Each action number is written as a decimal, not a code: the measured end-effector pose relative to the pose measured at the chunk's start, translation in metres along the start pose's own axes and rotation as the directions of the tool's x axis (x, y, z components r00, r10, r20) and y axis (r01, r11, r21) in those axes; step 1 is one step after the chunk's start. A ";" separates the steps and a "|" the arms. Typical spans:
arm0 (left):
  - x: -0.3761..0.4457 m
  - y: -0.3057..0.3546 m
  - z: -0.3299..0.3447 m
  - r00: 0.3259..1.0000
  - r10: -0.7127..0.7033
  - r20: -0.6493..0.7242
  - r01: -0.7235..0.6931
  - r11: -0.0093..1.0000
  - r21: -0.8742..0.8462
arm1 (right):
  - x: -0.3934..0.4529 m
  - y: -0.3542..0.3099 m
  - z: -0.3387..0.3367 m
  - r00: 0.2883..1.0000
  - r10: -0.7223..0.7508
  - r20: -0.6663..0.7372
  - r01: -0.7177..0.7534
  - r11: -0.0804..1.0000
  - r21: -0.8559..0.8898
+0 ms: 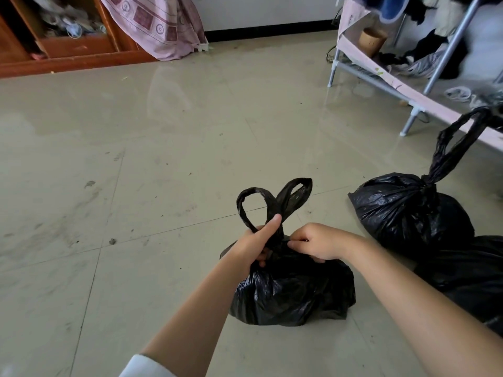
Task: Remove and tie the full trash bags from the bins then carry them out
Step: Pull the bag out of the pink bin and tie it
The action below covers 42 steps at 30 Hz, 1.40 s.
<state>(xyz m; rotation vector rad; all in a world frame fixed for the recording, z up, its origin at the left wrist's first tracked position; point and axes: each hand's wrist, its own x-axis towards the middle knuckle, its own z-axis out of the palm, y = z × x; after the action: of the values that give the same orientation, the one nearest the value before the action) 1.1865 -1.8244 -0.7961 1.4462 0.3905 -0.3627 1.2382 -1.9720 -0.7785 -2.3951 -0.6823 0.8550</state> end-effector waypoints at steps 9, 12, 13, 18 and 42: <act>0.007 -0.009 0.000 0.991 -0.061 -0.122 0.064 0.998 0.019 | 0.000 -0.005 0.011 1.000 -0.005 -0.002 0.005 0.995 -0.097; 0.008 -0.012 0.000 0.986 -0.062 -0.154 0.071 0.996 0.056 | 0.001 -0.006 0.013 0.998 -0.026 -0.062 0.019 0.994 -0.110; 0.009 -0.013 0.000 0.983 -0.068 -0.173 0.076 0.996 0.045 | 0.001 -0.007 0.013 0.995 -0.042 -0.088 0.033 0.994 -0.099; 0.011 -0.014 -0.002 0.944 -0.194 -0.266 0.052 0.885 -0.462 | 0.003 -0.001 0.016 0.971 -0.125 -0.204 0.133 0.991 0.023; 0.001 0.001 -0.008 0.999 -0.042 -0.024 0.026 0.883 -0.470 | -0.010 0.018 0.001 0.999 -0.022 -0.047 0.032 0.974 0.224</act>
<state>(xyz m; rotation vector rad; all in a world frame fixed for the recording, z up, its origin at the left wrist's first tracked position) 1.1875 -1.8161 -0.7963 0.9701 0.4939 -0.2484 1.2364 -1.9909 -0.7854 -2.1907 -0.5668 0.8187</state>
